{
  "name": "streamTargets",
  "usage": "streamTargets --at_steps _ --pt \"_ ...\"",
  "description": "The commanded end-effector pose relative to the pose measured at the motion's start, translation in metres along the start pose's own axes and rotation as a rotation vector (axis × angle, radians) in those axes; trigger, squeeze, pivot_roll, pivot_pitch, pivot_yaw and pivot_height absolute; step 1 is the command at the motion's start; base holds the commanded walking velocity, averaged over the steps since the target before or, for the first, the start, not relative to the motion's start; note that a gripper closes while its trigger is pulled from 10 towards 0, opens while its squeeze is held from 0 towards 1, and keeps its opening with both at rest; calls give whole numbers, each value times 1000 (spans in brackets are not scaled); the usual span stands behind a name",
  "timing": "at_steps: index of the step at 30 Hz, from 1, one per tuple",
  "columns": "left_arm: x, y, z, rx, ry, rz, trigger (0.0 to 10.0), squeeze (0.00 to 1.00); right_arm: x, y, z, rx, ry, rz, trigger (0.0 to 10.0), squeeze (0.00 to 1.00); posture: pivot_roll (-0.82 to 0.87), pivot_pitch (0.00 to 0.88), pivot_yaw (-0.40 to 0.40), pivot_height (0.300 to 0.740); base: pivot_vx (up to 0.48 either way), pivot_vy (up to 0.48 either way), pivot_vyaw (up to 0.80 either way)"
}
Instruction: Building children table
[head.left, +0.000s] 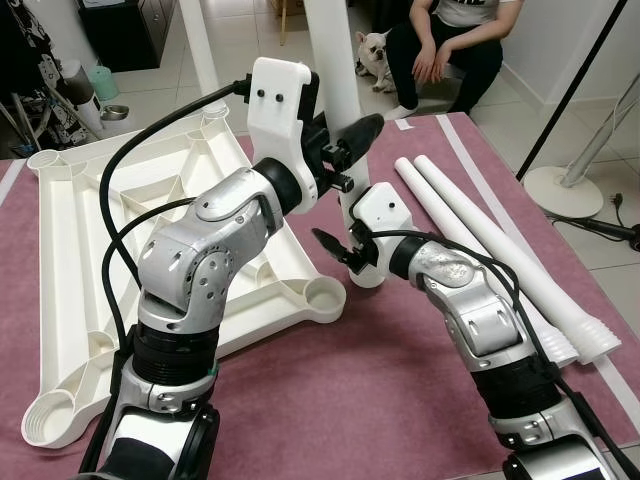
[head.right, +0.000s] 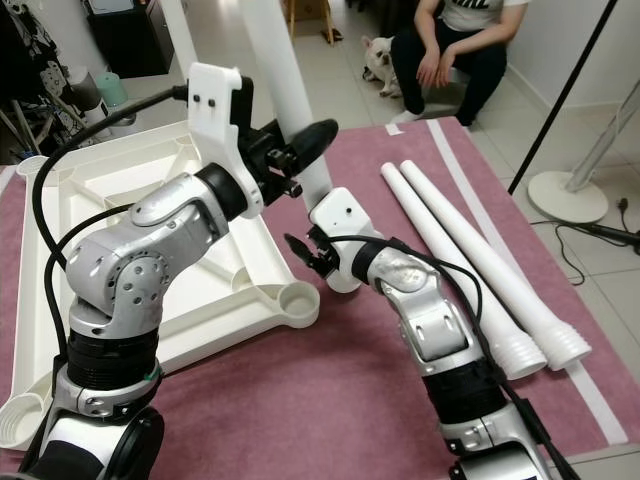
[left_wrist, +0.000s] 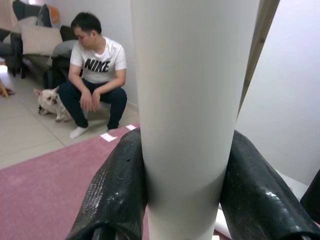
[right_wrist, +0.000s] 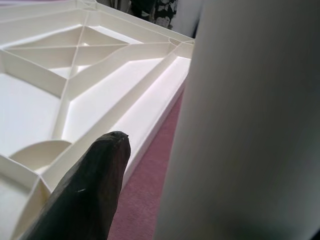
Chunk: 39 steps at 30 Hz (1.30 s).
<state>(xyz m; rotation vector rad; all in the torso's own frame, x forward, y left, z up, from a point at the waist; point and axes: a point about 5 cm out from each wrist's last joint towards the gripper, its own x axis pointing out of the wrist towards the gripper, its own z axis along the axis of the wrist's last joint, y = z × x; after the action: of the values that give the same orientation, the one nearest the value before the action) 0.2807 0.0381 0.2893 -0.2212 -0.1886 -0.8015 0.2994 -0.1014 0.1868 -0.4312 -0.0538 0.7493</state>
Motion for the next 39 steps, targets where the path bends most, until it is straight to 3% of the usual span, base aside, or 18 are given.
streamTargets --at_steps 1,2,3,4,5,12,13,14,15,17,18,22,23,25,26,34,38,39 --pt "-3 -12 18 59 -107 -130 0 0 1 11 -6 36 24 57 9137 0 -6 0 79 740 0 0 0" --pt "-3 -13 18 65 -110 -133 0 0 1 11 -6 50 24 63 9137 0 -6 0 79 740 0 0 0" --pt "-3 -14 18 65 -113 -141 0 0 1 11 -5 55 16 65 4784 0 -4 0 79 740 0 0 0" --pt "-3 -14 18 65 -113 -141 0 0 1 11 -5 55 16 65 4784 0 -4 0 79 740 0 0 0" --pt "-3 -15 17 65 -114 -148 0 0 2 10 -3 55 2 57 0 0 -4 0 79 740 0 0 0" --pt "-9 -17 11 73 -112 -169 353 0 0 1 7 63 -80 -14 0 0 -4 0 75 740 0 0 0" --pt "-10 -17 8 71 -100 -175 10000 0 -1 -1 8 56 -88 -34 0 0 -3 0 76 740 0 0 0" --pt "-11 -16 7 68 -92 -178 10000 0 -1 -3 9 52 -94 -48 0 0 -3 0 76 740 0 0 0" --pt "-12 -17 5 56 -86 -203 10000 357 -2 -5 9 43 -93 -67 0 0 -5 0 77 740 0 0 0" --pt "-12 -17 5 56 -86 -203 10000 357 -2 -5 9 43 -93 -67 0 0 -5 0 77 740 0 0 0" --pt "-22 -16 5 -8 -81 -275 10000 1000 -3 -11 10 19 -108 -140 0 0 -5 0 80 740 0 0 0" --pt "-27 -15 6 -40 -77 -314 10000 1000 -4 -16 11 18 -119 -193 0 0 -4 0 83 740 0 0 0" --pt "-33 -12 8 -72 -80 -344 10000 0 -4 -21 12 29 -131 -235 4275 0 -4 0 83 740 0 0 0" --pt "-33 -12 8 -72 -80 -344 10000 0 -4 -21 12 29 -131 -235 4275 0 -4 0 83 740 0 0 0" --pt "-38 -10 10 -89 -80 -368 10000 0 -5 -26 12 31 -140 -271 10000 0 -4 0 88 740 0 0 0" --pt "-57 16 8 -162 -84 -320 10000 0 -12 -47 7 29 -118 -418 10000 0 -6 0 99 740 0 0 0" --pt "-64 24 1 -126 -36 -281 10000 0 -18 -57 6 29 -127 -467 10000 0 -3 0 100 740 0 0 0" --pt "-69 30 -10 -56 38 -243 10000 0 -22 -61 10 35 -155 -478 10000 0 -3 0 100 740 0 0 0"
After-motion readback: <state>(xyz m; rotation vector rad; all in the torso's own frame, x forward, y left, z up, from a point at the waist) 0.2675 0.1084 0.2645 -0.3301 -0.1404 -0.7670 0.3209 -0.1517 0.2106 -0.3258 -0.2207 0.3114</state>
